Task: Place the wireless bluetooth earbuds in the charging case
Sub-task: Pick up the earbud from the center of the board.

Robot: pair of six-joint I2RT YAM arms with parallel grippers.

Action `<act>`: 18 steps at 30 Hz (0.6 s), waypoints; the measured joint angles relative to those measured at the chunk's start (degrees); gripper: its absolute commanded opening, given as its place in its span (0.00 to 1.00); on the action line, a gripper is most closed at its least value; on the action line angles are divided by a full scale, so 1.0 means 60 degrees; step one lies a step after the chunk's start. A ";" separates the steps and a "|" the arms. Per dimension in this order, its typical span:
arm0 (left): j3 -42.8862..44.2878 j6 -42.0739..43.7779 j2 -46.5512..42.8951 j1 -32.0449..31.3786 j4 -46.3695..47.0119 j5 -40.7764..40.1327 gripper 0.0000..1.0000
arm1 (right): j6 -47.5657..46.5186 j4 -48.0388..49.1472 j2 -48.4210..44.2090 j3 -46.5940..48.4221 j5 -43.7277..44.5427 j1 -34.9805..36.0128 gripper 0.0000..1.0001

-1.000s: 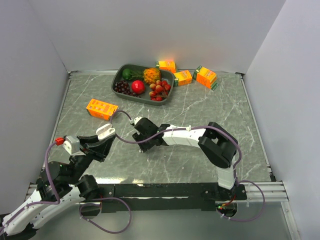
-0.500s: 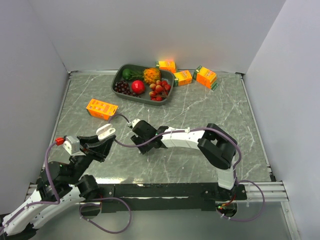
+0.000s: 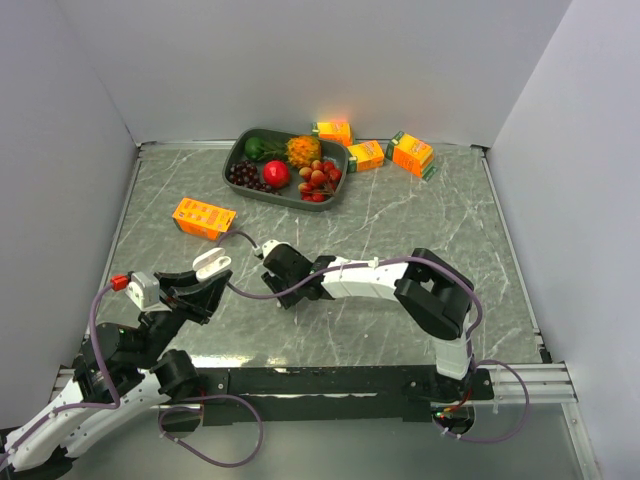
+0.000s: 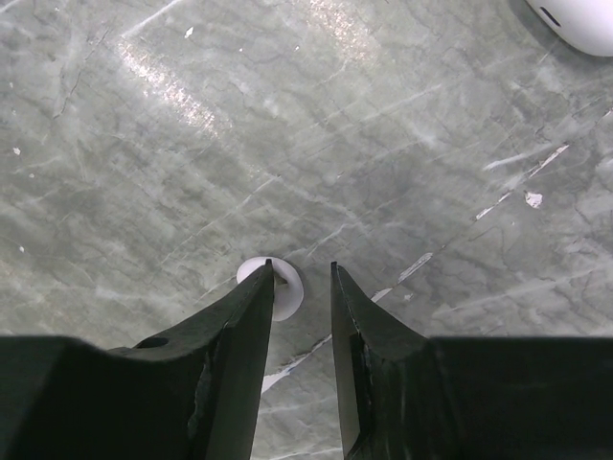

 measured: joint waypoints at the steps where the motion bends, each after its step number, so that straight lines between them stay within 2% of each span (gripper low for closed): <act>1: 0.0000 0.0000 0.0000 0.0000 0.0000 0.0000 0.01 | 0.0015 0.0000 0.0000 -0.0004 0.0018 0.0015 0.38; 10: 0.0000 -0.0015 0.0000 0.0000 0.0004 0.0044 0.01 | 0.0178 0.0175 0.0000 -0.0095 0.0055 0.0127 0.19; 15: 0.0000 -0.0018 0.0000 0.0000 0.0004 0.0062 0.01 | 0.0193 0.0368 -0.0004 -0.0171 0.0135 0.0131 0.00; 18: 0.0000 -0.0018 0.0000 0.0000 0.0004 0.0066 0.01 | 0.0193 0.0390 -0.0015 -0.0200 0.0211 0.0131 0.00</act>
